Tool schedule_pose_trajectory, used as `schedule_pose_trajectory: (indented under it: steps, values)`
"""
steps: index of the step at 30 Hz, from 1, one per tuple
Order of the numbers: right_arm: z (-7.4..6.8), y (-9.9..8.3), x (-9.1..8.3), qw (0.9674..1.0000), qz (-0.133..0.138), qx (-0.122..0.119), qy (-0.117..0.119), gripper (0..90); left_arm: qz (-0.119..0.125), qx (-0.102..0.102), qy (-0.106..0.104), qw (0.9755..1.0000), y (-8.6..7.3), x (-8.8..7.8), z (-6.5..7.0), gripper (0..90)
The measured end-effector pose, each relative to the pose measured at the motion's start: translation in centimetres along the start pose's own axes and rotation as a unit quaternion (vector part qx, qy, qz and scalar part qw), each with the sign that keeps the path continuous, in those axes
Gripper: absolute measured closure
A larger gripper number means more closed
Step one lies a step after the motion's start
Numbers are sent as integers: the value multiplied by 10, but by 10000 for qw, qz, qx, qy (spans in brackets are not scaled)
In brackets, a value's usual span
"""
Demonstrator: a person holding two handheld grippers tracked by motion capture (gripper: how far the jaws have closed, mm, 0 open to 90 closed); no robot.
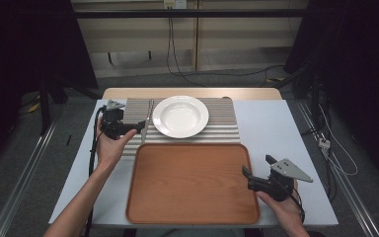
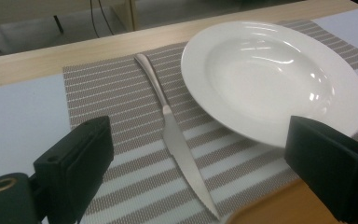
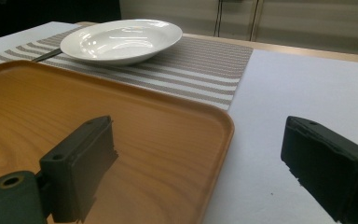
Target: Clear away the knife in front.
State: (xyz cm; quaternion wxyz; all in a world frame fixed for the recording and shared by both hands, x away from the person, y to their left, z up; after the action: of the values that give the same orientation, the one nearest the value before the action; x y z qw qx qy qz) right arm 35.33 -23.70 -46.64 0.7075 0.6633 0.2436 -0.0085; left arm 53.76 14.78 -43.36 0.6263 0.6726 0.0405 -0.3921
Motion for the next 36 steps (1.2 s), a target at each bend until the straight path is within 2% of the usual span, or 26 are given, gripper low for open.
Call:
schedule_pose_trajectory:
  steps: [1,3,6,7,14,17,19,21,22,24,26,28,31,32,36]
  values:
    - [0,0,0,10000,-8,0,4,93,-85,12,18,10000,3,7,-2,86]
    - [0,-1,1,10000,-21,-9,11,93,-94,3,23,10000,8,13,-4,101]
    - [0,-1,1,10000,-26,-2,14,93,-119,17,27,9999,12,18,-5,114]
    - [0,-1,0,10000,-25,-5,14,93,-145,66,109,9998,16,21,-6,115]
    - [-2,0,-1,10000,-5,-51,47,93,-184,59,191,9996,27,33,-11,134]
    - [-3,0,-1,10000,-8,-56,48,93,-319,91,206,9992,30,41,-16,187]
    - [-3,0,-1,10000,-1,-56,59,93,-362,18,281,9989,35,47,-21,152]
    - [-2,0,-1,10000,-2,-50,50,93,-411,-10,254,9988,38,51,-25,171]
    - [-2,0,-1,10000,-1,-39,45,93,-424,14,344,9985,41,57,-28,173]
    - [-2,0,-1,10000,-12,-37,45,93,-464,14,353,9983,42,61,-30,204]
    - [-2,-1,0,10000,-33,-23,46,93,-579,-64,361,9976,42,69,-33,217]
    - [-2,-1,0,10000,-36,-31,45,93,-586,-72,429,9973,42,77,-36,250]
    - [-1,-1,0,10000,-35,-28,45,93,-670,-250,441,9965,40,89,-41,266]
    - [0,-1,0,10000,-41,-19,38,93,-729,-347,454,9957,37,97,-43,300]
    - [1,-2,-1,10000,-36,14,34,93,-904,-347,375,9946,31,106,-43,347]
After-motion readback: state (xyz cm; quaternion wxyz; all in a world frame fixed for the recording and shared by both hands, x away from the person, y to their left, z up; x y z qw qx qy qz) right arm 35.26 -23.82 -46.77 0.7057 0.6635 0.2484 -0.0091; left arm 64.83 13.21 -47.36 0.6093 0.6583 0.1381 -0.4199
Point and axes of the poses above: each handheld gripper's, and its own axes: x roughly forward along the jaws, y roughly out of its top, z roughly to its right, the point moved 9 cm from there along x, roughly forward along the jaws, and after that the axes turned 2 degrees about -x, right-handed, at the moved point
